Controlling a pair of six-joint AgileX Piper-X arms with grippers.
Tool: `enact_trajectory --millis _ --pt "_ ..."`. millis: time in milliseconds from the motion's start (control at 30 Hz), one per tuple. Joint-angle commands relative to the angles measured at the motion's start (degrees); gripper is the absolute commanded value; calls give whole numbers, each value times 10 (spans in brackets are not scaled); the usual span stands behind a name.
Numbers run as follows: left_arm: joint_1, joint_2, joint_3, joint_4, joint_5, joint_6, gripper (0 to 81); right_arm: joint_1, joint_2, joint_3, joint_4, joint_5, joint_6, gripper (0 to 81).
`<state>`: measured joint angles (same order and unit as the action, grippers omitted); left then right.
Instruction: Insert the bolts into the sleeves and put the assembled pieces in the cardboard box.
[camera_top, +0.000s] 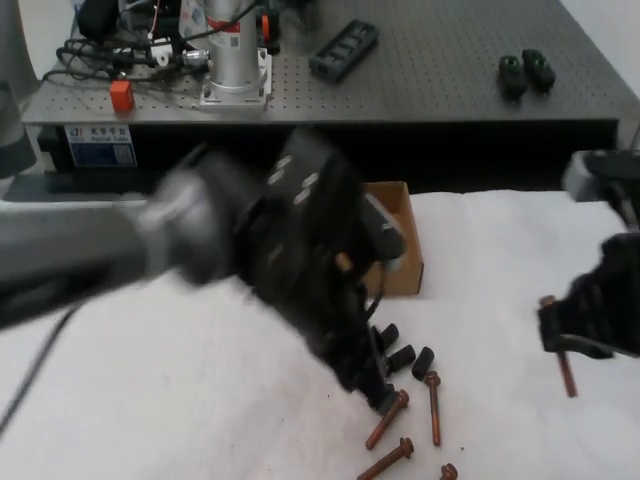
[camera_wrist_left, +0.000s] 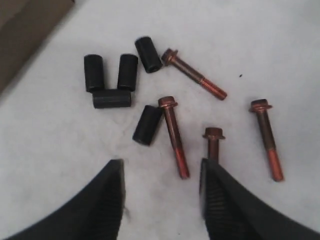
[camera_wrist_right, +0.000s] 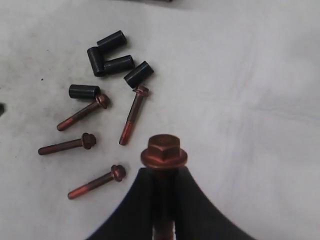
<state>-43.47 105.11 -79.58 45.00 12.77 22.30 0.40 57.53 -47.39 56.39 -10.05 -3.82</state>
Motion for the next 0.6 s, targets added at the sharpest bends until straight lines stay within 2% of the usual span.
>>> enact_trajectory --millis 0,233,567 --pt "-1 19 -25 44 2 31 348 -11 -25 2 19 -11 3 11" --pt "-6 150 -177 142 -60 130 348 -23 -55 4 36 -11 3 11" --pt "-14 199 -193 132 -60 155 348 -23 -55 4 36 -11 3 11"
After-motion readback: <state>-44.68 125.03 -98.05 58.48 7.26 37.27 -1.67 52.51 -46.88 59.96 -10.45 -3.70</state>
